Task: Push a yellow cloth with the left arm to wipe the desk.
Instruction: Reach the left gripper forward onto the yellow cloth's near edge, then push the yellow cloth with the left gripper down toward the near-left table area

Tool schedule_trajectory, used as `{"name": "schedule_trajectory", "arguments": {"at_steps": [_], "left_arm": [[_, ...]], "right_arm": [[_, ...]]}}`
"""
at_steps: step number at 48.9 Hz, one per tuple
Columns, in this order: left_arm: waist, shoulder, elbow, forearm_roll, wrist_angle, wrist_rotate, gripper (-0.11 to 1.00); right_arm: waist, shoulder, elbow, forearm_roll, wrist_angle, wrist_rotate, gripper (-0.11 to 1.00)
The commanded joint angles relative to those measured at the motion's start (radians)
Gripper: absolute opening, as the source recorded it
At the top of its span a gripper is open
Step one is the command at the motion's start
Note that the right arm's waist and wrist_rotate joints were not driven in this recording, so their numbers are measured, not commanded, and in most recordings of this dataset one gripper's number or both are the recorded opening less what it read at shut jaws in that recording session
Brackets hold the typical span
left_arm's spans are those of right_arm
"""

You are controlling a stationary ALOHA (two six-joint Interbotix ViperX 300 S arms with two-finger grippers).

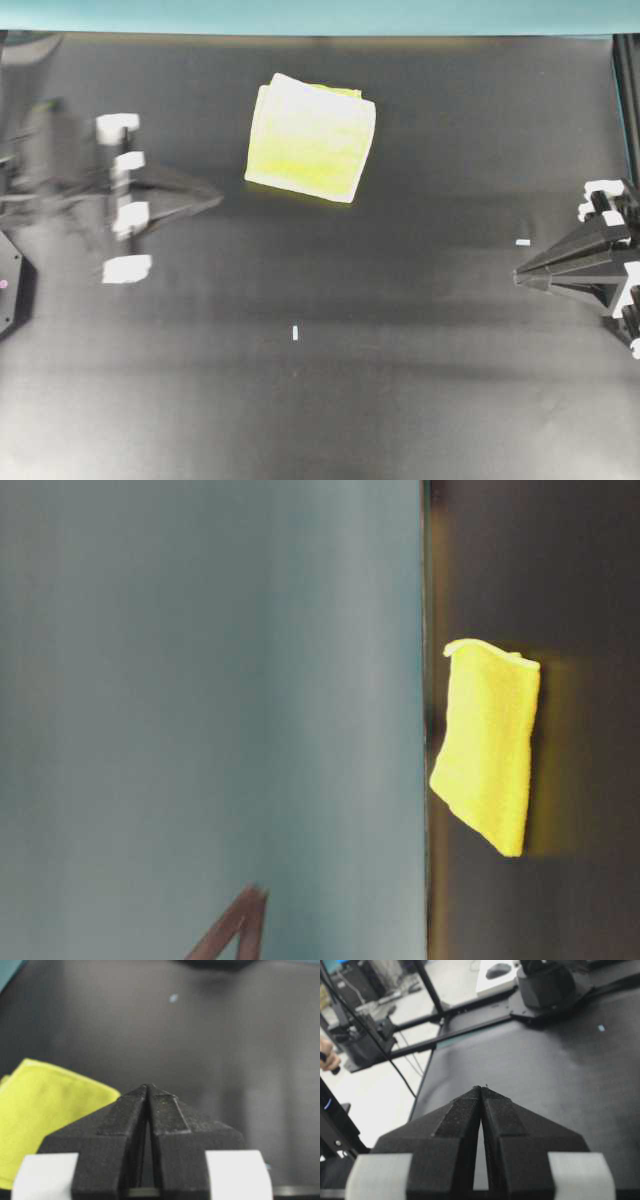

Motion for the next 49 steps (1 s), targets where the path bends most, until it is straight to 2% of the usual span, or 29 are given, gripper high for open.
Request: {"name": "schedule_trajectory", "arguments": {"at_steps": [1,7,10,16,20,36,49], "left_arm": [[0.043,0.106,-0.072,0.005,-0.015,-0.003,0.03],[0.089,0.242,-0.143,0.005,-0.028,-0.006,0.17],[0.117,0.311,-0.187,0.003,-0.028,-0.006,0.32],[0.158,0.419,-0.259,0.005,-0.023,-0.008,0.68],[0.186,0.485,-0.302,0.005,-0.02,-0.008,0.86],[0.261,0.724,-0.431,0.005,0.025,-0.008,0.87],[0.267,0.793,-0.453,0.005,0.057,-0.009,0.87]], "right_arm": [[0.0,0.009,-0.015,0.0,-0.011,0.0,0.0],[0.0,0.009,-0.015,0.0,-0.006,0.0,0.0],[-0.002,0.009,-0.015,0.002,-0.006,0.0,0.0],[0.0,0.009,-0.014,0.0,-0.005,0.0,0.0],[0.0,0.009,-0.014,0.0,-0.005,0.002,0.0],[0.0,0.011,-0.009,0.0,-0.002,0.002,0.0],[0.0,0.009,-0.003,0.0,0.002,0.0,0.0]]}}
